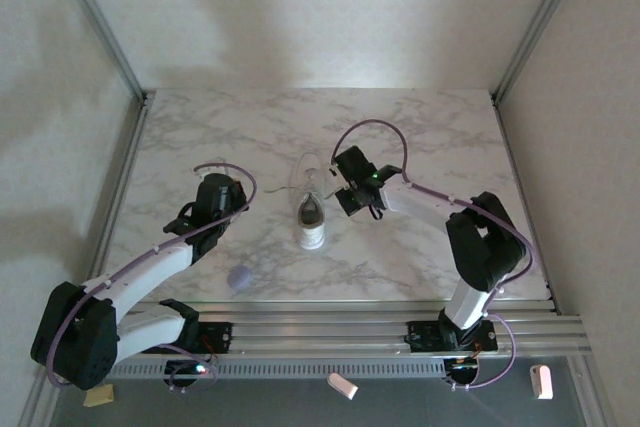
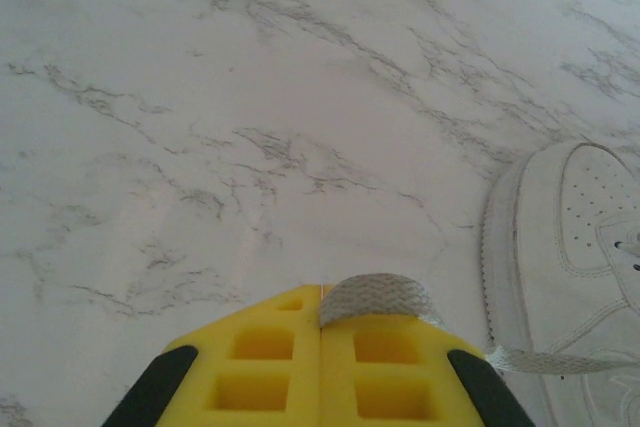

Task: Tie the shoes

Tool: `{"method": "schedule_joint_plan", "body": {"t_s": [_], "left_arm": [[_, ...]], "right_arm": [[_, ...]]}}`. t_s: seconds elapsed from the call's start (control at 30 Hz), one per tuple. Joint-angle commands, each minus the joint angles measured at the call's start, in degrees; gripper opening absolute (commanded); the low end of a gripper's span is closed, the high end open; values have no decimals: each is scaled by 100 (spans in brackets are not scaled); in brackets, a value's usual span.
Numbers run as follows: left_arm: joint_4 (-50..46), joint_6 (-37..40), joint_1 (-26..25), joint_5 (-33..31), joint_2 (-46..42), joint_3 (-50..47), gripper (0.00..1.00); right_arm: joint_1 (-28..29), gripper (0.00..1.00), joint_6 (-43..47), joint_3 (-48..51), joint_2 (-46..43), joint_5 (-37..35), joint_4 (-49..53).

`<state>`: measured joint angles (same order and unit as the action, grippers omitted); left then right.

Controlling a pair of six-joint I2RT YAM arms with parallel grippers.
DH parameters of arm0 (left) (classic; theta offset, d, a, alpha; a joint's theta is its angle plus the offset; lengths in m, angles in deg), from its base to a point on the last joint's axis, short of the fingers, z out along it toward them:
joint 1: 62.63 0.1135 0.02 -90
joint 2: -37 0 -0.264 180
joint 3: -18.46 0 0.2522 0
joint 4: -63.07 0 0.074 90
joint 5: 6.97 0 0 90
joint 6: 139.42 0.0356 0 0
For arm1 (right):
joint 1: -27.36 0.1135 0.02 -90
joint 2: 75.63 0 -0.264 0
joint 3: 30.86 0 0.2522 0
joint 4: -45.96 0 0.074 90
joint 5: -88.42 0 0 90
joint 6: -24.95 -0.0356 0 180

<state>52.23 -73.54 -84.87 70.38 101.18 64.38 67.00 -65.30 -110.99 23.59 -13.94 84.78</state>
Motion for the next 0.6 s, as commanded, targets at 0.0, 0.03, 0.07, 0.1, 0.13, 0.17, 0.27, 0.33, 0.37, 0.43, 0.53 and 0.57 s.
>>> {"method": "schedule_joint_plan", "body": {"t_s": [0.0,0.03,0.07,0.1,0.13,0.17,0.27,0.33,0.37,0.43,0.53,0.57], "left_arm": [[99,133,22,170,47,-52,0],[76,183,14,238,99,-23,0],[25,233,-22,295,147,10,0],[-86,258,-58,291,206,66,0],[-214,259,-93,266,261,122,0],[-309,252,-111,262,298,151,0],[-680,92,-134,115,413,223,0],[-904,-29,-132,26,428,222,3],[-924,-85,-136,38,408,192,8],[-881,-163,-147,259,330,101,28],[-646,-136,-159,363,84,-78,48],[-546,-112,-162,298,-12,-126,53]], "right_arm": [[35,0,-492,51,-4,-253,232],[44,0,-568,274,-210,-171,-80],[44,0,-659,473,-380,-136,-312],[46,0,-764,654,-614,-156,-515],[45,0,-824,780,-778,-176,-647],[44,0,-853,823,-867,-187,-677],[46,0,-816,767,-922,-199,-562],[36,0,-771,770,-935,-121,-558],[31,0,-742,782,-939,-29,-575],[24,0,-729,766,-949,143,-593],[26,0,-767,786,-1037,278,-680],[27,0,-772,800,-1081,310,-702]]}}
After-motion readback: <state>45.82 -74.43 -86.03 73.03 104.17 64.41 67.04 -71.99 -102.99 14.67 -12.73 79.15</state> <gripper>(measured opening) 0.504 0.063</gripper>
